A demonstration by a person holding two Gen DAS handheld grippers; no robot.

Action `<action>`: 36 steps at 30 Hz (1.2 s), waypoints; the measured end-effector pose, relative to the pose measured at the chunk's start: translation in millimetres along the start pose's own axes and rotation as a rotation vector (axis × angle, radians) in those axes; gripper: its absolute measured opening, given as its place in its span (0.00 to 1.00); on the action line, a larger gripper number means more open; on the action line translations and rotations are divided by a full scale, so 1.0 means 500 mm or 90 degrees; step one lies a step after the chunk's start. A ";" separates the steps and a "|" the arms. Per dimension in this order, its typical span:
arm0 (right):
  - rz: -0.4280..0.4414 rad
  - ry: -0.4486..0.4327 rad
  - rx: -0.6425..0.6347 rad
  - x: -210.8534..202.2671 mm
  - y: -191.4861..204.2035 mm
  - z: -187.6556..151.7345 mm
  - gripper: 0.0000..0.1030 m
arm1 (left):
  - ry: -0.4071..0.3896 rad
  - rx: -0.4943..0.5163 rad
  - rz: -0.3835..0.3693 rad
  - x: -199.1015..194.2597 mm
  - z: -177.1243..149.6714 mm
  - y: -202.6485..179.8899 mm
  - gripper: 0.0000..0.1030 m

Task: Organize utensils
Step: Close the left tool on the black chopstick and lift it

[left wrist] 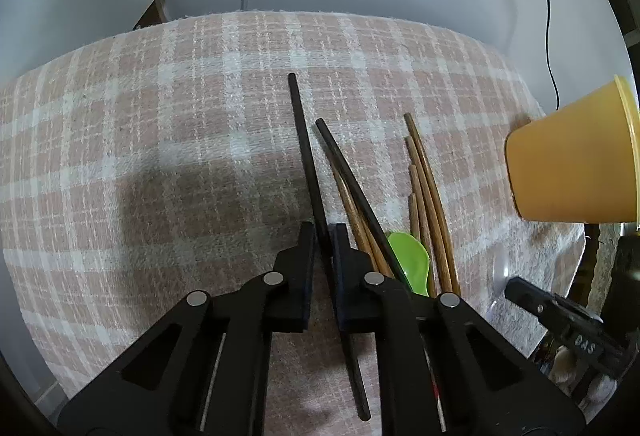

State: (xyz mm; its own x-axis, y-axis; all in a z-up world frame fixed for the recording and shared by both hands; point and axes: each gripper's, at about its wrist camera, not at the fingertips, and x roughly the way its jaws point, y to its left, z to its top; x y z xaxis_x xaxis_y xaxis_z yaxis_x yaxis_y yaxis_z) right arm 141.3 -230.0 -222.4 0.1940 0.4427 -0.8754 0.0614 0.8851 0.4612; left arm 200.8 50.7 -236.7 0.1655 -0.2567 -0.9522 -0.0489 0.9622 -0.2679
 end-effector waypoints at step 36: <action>0.017 -0.022 -0.069 0.020 0.081 -0.007 0.02 | -0.010 -0.031 -0.027 -0.025 -0.061 0.025 0.04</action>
State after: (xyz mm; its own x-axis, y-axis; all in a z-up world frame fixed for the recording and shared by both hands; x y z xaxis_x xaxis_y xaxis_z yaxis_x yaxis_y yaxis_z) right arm 142.4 -189.1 -213.0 0.2274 0.4623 -0.8571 -0.0500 0.8845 0.4639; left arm 168.0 63.3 -232.7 0.1838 -0.2947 -0.9377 -0.0894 0.9450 -0.3145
